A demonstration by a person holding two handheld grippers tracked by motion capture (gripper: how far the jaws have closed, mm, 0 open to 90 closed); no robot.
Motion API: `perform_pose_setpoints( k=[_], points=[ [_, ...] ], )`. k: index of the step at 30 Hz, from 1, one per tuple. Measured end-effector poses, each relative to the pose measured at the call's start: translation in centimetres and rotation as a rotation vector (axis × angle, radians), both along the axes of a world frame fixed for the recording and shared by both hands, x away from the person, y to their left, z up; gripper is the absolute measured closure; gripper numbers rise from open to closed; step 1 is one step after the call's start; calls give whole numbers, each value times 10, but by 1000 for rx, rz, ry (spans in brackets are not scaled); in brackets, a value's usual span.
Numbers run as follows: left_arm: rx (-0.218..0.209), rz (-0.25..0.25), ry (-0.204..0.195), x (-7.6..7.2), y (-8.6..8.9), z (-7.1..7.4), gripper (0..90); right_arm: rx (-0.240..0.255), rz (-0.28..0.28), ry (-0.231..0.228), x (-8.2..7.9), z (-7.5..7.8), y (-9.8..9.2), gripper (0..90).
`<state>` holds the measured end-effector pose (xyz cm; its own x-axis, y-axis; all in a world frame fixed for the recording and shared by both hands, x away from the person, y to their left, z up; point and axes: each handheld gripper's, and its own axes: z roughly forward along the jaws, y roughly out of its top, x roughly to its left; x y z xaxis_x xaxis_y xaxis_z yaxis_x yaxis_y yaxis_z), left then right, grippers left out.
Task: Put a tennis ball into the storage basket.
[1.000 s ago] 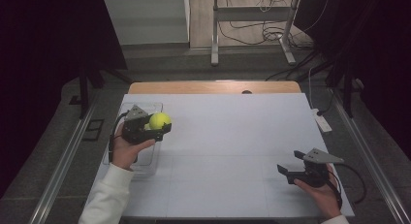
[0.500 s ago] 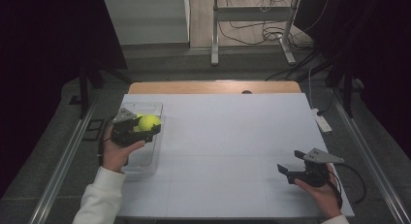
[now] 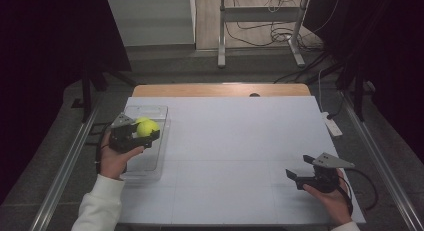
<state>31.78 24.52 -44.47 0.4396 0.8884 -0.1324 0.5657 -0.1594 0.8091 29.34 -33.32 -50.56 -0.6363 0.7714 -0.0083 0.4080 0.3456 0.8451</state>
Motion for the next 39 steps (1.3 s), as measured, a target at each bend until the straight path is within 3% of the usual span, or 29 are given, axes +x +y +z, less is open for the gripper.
perform_pose_setpoints(
  k=[25, 39],
  points=[
    [51, 61, 78, 6, 17, -14, 267, -2, 2, 0, 0, 0, 0, 125],
    [80, 95, 146, 11, 25, -24, 266, -3, 2, 1, 0, 0, 0, 125]
  ],
)
